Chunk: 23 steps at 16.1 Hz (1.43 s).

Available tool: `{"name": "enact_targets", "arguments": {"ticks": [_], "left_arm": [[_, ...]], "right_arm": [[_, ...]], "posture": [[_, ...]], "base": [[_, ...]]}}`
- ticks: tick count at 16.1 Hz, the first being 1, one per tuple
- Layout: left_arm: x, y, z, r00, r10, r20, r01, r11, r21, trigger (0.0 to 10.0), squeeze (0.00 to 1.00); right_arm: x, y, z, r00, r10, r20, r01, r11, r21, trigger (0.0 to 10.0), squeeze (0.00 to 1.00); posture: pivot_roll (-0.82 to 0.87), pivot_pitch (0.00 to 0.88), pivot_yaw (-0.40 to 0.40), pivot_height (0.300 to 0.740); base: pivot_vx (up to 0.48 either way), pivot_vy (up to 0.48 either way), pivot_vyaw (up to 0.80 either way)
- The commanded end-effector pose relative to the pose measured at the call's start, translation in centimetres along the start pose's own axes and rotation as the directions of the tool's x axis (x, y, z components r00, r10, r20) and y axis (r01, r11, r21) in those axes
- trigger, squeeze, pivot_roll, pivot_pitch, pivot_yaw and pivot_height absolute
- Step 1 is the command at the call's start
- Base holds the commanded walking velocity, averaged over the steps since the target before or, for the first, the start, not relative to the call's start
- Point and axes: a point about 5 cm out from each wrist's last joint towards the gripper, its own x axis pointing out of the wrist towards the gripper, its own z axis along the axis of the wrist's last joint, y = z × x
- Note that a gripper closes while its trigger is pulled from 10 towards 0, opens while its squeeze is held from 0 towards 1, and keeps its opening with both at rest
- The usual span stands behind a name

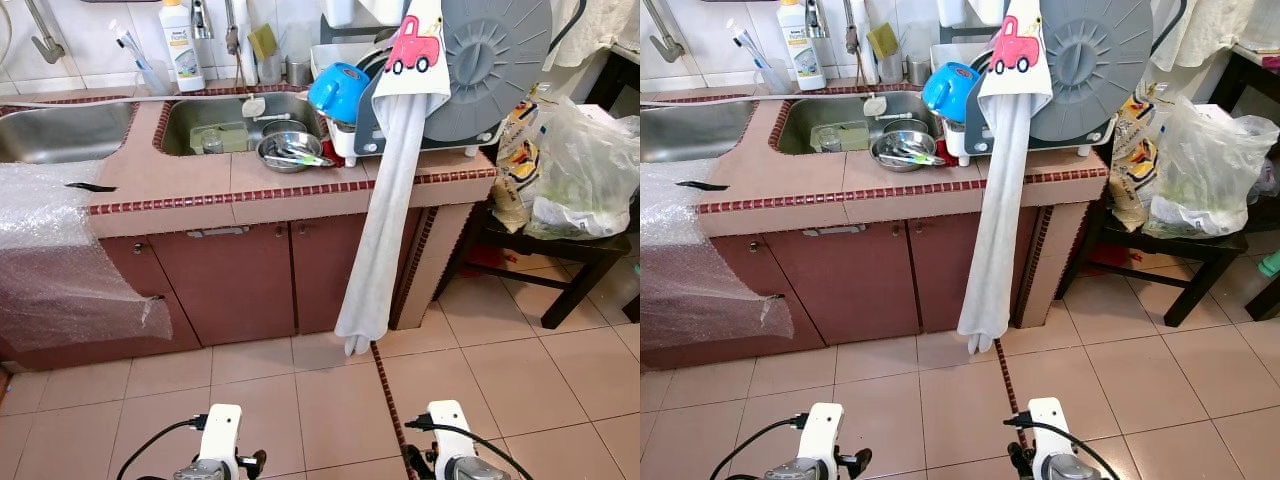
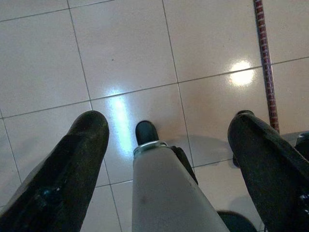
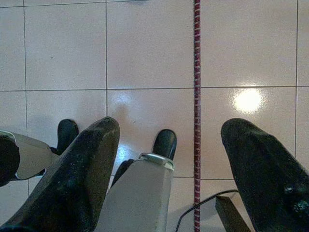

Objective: Kitchen organization

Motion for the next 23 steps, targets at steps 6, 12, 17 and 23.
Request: {"name": "enact_targets", "arguments": {"ticks": [6,12,17,23], "left_arm": [[-0.1,-0.1,5.7,0.982,-0.025,0.189,0.006,0.995,0.102,10.0,0.0],[-0.1,-0.6,4.5,0.981,-0.119,0.152,0.098,0.985,0.139,10.0,0.0],[0.0,-1.2,4.0,0.98,-0.137,0.145,0.117,0.984,0.138,10.0,0.0],[0.0,-1.8,3.6,0.973,-0.16,0.163,0.128,0.973,0.193,10.0,0.0]], "right_arm": [[-1.1,-3.2,-2.6,0.986,-0.164,0.003,0.163,0.979,0.122,10.0,0.0],[-0.6,-1.0,-2.1,0.997,-0.071,0.038,0.064,0.986,0.153,10.0,0.0],[-0.7,-1.3,-2.2,0.997,-0.059,0.041,0.052,0.989,0.141,10.0,0.0],[-1.1,-3.4,-1.2,0.986,-0.131,0.106,0.112,0.98,0.165,10.0,0.0]], "posture": [[-0.11,0.0,0.18,0.74],[-0.1,0.0,0.19,0.74],[-0.12,0.0,0.175,0.74],[-0.14,0.0,0.161,0.74]], "base": [[0.0,0.0,0.0],[0.0,0.0,0.0],[0.0,0.0,0.0],[0.0,0.0,0.0]]}}
